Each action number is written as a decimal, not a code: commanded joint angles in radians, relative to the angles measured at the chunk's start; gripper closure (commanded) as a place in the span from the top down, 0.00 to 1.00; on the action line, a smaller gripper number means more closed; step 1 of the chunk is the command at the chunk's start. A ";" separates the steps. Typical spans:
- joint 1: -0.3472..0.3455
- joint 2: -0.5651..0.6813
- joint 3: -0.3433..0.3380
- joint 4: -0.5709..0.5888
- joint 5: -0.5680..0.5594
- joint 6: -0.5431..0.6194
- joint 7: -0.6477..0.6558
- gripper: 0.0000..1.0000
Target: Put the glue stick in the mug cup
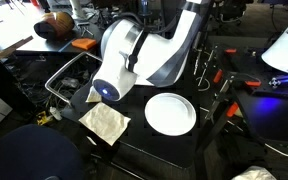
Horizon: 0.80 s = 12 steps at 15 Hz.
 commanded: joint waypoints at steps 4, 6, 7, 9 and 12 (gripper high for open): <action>-0.034 -0.071 0.012 -0.053 0.021 -0.004 0.000 1.00; -0.043 -0.090 0.011 -0.066 0.023 -0.009 -0.005 1.00; -0.051 -0.104 0.012 -0.076 0.027 -0.009 -0.010 1.00; -0.065 -0.135 0.012 -0.102 0.033 -0.006 -0.009 1.00; -0.085 -0.201 0.015 -0.155 0.043 0.004 -0.004 1.00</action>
